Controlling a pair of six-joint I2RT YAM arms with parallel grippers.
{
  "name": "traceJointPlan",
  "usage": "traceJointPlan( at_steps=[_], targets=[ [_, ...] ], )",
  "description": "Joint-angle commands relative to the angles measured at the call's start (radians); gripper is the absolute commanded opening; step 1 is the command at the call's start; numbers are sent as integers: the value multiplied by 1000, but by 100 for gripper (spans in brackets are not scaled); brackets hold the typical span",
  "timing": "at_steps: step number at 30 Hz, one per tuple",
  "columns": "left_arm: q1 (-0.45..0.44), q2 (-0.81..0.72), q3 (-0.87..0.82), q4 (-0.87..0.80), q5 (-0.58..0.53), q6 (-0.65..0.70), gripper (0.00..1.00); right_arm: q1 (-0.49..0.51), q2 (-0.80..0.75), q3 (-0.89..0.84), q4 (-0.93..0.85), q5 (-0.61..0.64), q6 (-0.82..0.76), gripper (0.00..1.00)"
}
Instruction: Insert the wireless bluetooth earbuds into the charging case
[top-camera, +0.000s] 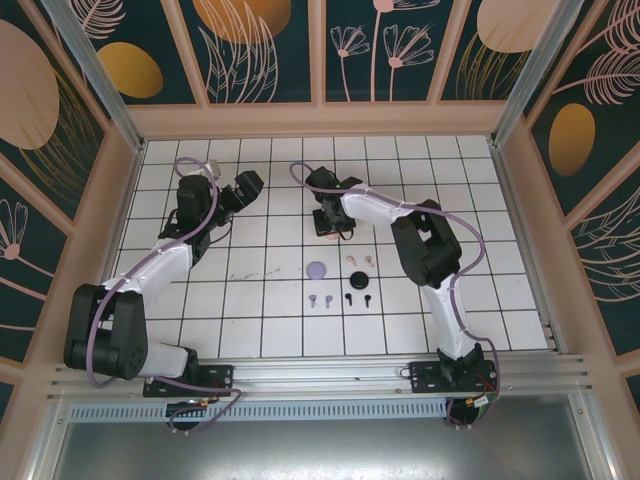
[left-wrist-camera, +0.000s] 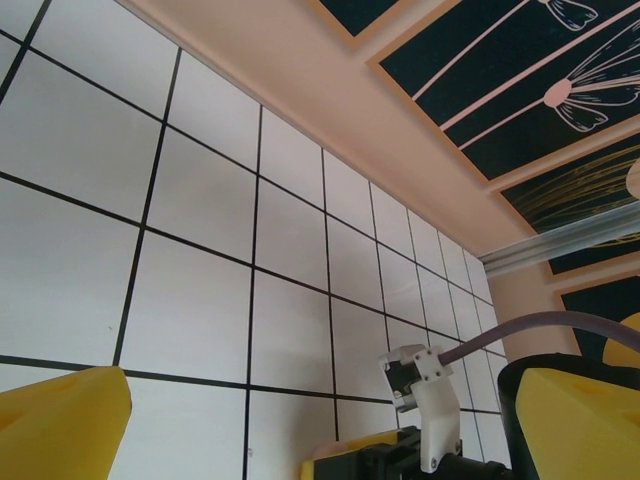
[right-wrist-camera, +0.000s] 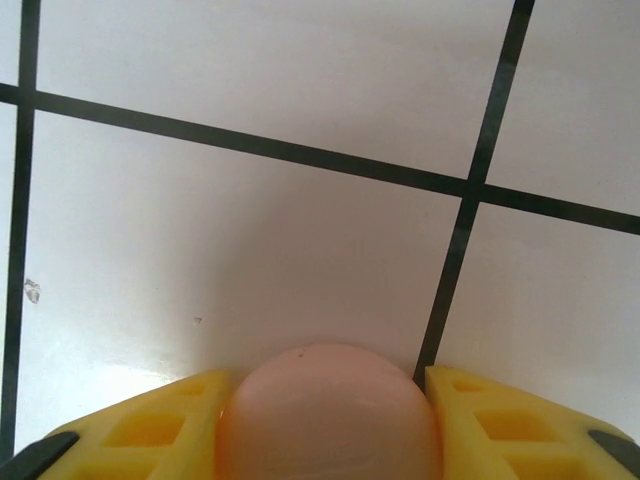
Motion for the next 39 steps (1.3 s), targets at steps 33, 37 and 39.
traceJointPlan(
  at_steps=[33,37,39],
  targets=[
    [-131,514,3,899,240,-70,70,-134,-61,209,353,-347,834,35],
    [-148,560,52,911,236,-65,68,-124,-64,213,348,-340,834,35],
    [-157,576,70,909,230,-56,67,-124,-67,212,344,-336,832,35]
  ],
)
